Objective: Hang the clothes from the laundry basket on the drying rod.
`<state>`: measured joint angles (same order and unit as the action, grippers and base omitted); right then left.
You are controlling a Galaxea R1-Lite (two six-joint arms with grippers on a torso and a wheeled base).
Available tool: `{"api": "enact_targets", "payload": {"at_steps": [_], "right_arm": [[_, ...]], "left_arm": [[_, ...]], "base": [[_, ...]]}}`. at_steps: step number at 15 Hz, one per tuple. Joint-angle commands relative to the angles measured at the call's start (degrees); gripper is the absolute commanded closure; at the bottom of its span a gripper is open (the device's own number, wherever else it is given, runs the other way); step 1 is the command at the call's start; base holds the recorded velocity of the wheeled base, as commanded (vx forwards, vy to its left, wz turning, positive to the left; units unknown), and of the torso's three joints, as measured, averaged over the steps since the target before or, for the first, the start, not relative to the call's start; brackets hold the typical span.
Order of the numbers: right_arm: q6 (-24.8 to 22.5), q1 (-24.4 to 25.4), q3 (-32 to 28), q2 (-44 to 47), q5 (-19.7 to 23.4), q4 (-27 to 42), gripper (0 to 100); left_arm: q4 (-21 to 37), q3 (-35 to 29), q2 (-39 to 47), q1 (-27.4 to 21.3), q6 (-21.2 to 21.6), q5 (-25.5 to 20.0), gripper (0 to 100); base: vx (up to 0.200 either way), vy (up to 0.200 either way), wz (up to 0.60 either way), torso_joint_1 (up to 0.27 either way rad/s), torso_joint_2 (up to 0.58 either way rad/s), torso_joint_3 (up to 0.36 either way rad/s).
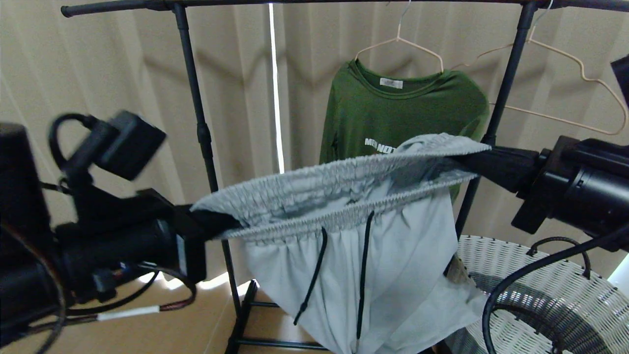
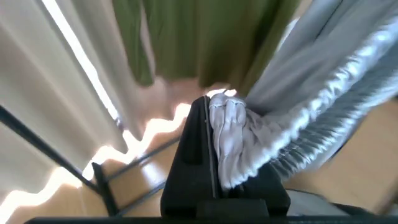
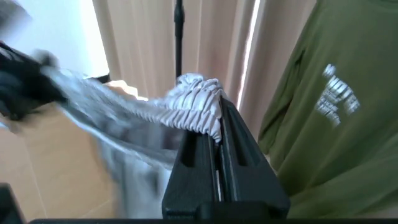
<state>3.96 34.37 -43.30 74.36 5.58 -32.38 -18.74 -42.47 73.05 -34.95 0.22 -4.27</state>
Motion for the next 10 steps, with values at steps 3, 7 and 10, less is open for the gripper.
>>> {"api": "enact_targets", "payload": {"at_steps": [3, 7, 10], "right_arm": [[-0.18, -5.45, -3.02, 1.57, 0.04, -3.04, 100], [-2.73, -12.04, -1.52, 4.21, -0.05, -3.39, 100], [-2.91, -12.04, -1.52, 4.04, -0.05, -3.39, 100]], "left_arm": [[5.11, -14.92, -3.61, 3.66, 0.31, -3.64, 100], [7.84, -14.74, 1.75, 3.57, 0.57, -3.29, 100], [8.1, -15.98, 2.28, 3.13, 5.14, -3.29, 100]], "base": [[0.0, 0.0, 0.0, 0.0, 0.0, 0.0], [0.0, 0.0, 0.0, 0.0, 0.0, 0.0], [0.0, 0.0, 0.0, 0.0, 0.0, 0.0]]}}
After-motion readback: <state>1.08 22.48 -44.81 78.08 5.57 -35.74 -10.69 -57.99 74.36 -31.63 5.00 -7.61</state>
